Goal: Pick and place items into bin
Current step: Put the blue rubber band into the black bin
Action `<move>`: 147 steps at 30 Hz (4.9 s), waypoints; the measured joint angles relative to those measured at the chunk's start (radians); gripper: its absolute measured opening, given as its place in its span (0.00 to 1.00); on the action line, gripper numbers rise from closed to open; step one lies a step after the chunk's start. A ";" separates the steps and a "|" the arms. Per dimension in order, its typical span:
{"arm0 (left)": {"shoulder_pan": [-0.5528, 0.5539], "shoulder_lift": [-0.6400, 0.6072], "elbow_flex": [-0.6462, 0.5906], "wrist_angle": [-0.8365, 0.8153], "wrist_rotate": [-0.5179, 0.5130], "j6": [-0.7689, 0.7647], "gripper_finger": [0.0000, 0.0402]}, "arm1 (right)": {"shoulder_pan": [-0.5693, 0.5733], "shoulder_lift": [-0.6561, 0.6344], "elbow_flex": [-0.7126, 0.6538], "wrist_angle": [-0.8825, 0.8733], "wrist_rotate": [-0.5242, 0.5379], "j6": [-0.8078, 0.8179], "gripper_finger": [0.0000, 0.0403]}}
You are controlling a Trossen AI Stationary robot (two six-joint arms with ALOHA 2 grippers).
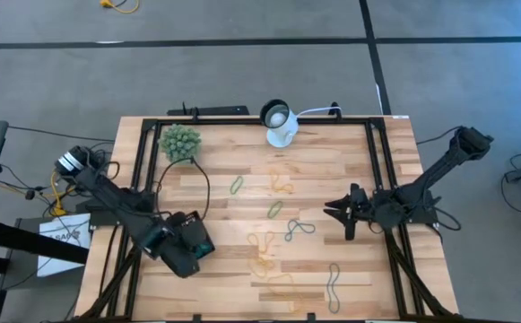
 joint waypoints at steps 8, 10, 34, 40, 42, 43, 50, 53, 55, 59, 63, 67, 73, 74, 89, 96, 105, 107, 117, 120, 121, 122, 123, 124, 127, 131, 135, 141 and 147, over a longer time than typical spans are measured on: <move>0.030 -0.013 -0.179 0.003 0.092 -0.093 0.00 | -0.041 0.006 0.000 0.000 -0.004 0.017 0.26; 0.030 -0.013 -0.212 0.004 0.118 -0.120 0.00 | -0.045 0.020 0.000 -0.001 -0.004 0.017 0.26; 0.030 -0.013 -0.179 0.015 0.068 -0.029 0.23 | -0.056 0.291 0.074 0.107 -0.185 -0.075 0.26; 0.045 -0.013 -0.176 0.027 0.012 -0.007 0.23 | -0.116 0.493 0.253 -0.010 -0.239 -0.142 0.26; 0.052 -0.013 -0.166 0.027 -0.002 0.005 0.22 | -0.139 0.575 0.302 -0.050 -0.240 -0.142 0.26; 0.055 -0.013 -0.158 0.027 -0.005 0.012 0.22 | -0.149 0.615 0.322 -0.070 -0.240 -0.143 0.26; 0.058 -0.013 -0.076 0.027 -0.020 0.114 0.22 | -0.221 0.810 0.415 -0.089 -0.312 -0.142 0.26; 0.058 -0.013 -0.047 0.026 -0.065 0.156 0.22 | -0.242 0.865 0.447 -0.089 -0.359 -0.142 0.26; 0.058 -0.013 -0.036 0.027 -0.093 0.181 0.22 | -0.255 0.893 0.469 -0.107 -0.386 -0.141 0.26; 0.058 -0.013 -0.032 0.026 -0.118 0.190 0.22 | -0.279 0.921 0.502 -0.169 -0.428 -0.111 0.26; 0.058 -0.013 -0.032 0.028 -0.126 0.188 0.22 | -0.288 0.923 0.503 -0.184 -0.424 -0.066 0.26; 0.058 -0.013 -0.032 0.036 -0.209 0.190 0.22 | -0.288 0.923 0.502 -0.185 -0.422 -0.070 0.19; 0.062 -0.013 -0.032 0.137 -0.415 0.189 0.22 | -0.274 0.928 0.495 -0.118 -0.413 -0.140 0.02; 0.064 -0.013 -0.032 0.172 -0.456 0.189 0.22 | -0.273 0.931 0.494 -0.069 -0.422 -0.157 0.02; 0.243 -0.012 -0.032 0.658 -0.372 0.573 0.22 | -0.322 1.073 0.826 0.133 -0.393 -0.431 0.00; 0.285 0.037 -0.040 0.640 -0.245 0.559 0.22 | -0.345 1.126 0.942 0.140 -0.397 -0.487 0.00; 0.296 0.116 -0.041 0.633 -0.266 0.577 0.22 | -0.379 1.105 0.970 0.128 -0.474 -0.508 0.00; 0.298 0.118 -0.041 0.629 -0.263 0.585 0.21 | -0.379 1.106 0.972 0.125 -0.474 -0.508 0.00; 0.299 0.117 -0.041 0.609 -0.271 0.580 0.01 | -0.379 1.107 0.973 0.071 -0.473 -0.508 0.01; 0.295 0.117 -0.041 0.602 -0.270 0.576 0.01 | -0.378 1.107 0.973 0.050 -0.473 -0.509 0.05; 0.293 0.117 -0.041 0.600 -0.269 0.572 0.00 | -0.378 1.107 0.972 0.043 -0.473 -0.514 0.06; 0.291 0.117 -0.041 0.597 -0.266 0.565 0.00 | -0.377 1.107 0.972 0.037 -0.473 -0.516 0.09; 0.289 0.116 -0.041 0.590 -0.266 0.554 0.00 | -0.376 1.107 0.972 0.032 -0.473 -0.516 0.11; 0.287 0.116 -0.041 0.576 -0.265 0.541 0.00 | -0.375 1.107 0.972 0.024 -0.473 -0.516 0.13; 0.273 0.105 -0.041 0.492 -0.256 0.465 0.00 | -0.368 1.106 0.972 -0.022 -0.473 -0.514 0.18; 0.232 0.070 -0.041 0.327 -0.180 0.291 0.00 | -0.339 1.065 0.972 -0.146 -0.473 -0.479 0.23; 0.161 0.004 -0.040 0.189 -0.124 0.103 0.00 | -0.296 1.029 0.972 -0.285 -0.473 -0.423 0.25; 0.037 -0.052 -0.040 0.117 -0.049 -0.088 0.00 | -0.233 1.012 0.972 -0.422 -0.473 -0.353 0.25; -0.041 -0.040 -0.040 -0.001 -0.085 -0.206 0.00 | -0.204 1.012 0.972 -0.451 -0.473 -0.324 0.25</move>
